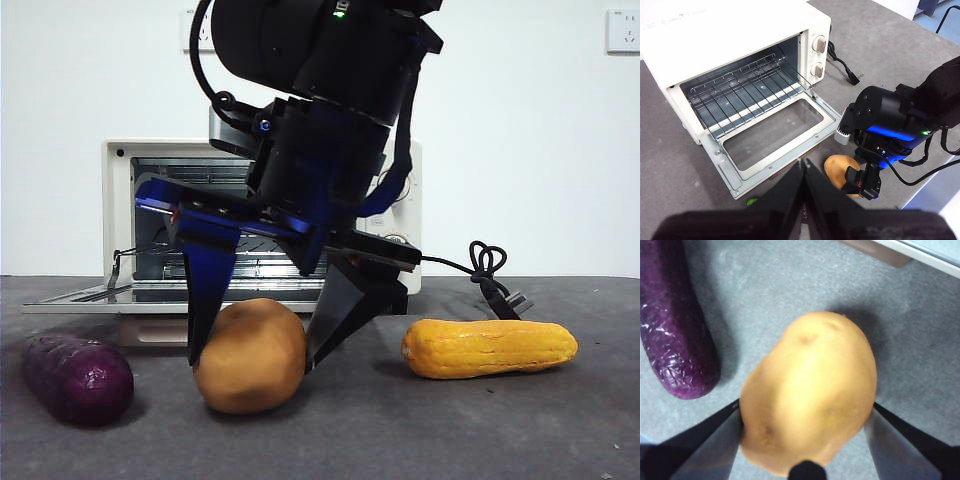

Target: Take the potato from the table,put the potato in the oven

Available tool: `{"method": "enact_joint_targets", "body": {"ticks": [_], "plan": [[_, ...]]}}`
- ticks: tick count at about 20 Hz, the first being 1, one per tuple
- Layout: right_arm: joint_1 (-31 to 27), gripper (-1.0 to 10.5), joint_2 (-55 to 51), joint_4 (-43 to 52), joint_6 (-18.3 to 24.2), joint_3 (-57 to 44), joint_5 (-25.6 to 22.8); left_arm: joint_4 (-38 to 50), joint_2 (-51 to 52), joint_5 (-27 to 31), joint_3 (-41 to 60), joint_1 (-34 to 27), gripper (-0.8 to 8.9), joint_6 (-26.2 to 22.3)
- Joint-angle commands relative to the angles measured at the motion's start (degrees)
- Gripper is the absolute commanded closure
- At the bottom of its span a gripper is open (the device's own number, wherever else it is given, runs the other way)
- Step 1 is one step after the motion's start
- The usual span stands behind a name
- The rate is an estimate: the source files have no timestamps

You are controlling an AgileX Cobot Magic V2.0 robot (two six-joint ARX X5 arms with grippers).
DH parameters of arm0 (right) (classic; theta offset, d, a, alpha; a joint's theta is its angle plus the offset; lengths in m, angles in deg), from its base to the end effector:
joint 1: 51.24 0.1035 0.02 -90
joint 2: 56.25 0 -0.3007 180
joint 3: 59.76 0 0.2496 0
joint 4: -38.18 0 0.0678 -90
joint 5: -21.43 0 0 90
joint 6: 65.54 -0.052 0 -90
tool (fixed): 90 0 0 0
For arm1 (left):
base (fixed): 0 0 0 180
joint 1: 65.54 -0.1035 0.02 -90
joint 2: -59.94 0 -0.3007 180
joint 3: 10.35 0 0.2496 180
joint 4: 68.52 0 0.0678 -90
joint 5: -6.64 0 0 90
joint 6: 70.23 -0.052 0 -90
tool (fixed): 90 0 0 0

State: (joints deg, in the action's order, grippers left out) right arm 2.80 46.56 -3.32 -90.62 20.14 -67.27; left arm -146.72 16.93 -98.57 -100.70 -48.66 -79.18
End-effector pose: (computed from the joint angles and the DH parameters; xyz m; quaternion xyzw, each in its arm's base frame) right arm 0.2153 0.2988 0.1915 -0.0684 0.5514 0.2799 0.7829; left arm 0.0635 -0.0335 0.4317 0.0761 0.2444 -0.2864 0.9233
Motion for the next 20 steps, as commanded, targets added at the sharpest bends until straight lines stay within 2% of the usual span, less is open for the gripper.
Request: {"method": "enact_joint_targets", "body": {"ticks": [1,6,9,10,16,20], "plan": [[0.2,9.6,-0.2,-0.3,0.2,0.1,-0.2,0.0,0.2,0.0,0.2,-0.1,8.21,0.2],[0.8,9.6,-8.7,-0.6,4.2,0.1,-0.5,0.0,0.2,0.0,0.2,-0.1,8.21,0.1],[-0.5,9.6,-13.0,4.4,8.4,0.1,-6.2,-0.1,0.2,0.0,0.2,-0.1,8.21,-0.1],[-1.9,9.6,-13.2,6.7,9.7,0.3,-6.3,-0.1,0.2,0.0,0.2,-0.1,8.21,-0.1],[-12.5,9.6,-8.9,18.7,9.5,1.2,-5.2,-1.4,0.2,0.0,0.2,-0.1,8.21,-0.1],[-16.6,9.6,-3.0,20.4,8.7,5.9,-2.9,-1.4,0.2,-0.1,0.2,-0.1,8.21,-0.1]]}}
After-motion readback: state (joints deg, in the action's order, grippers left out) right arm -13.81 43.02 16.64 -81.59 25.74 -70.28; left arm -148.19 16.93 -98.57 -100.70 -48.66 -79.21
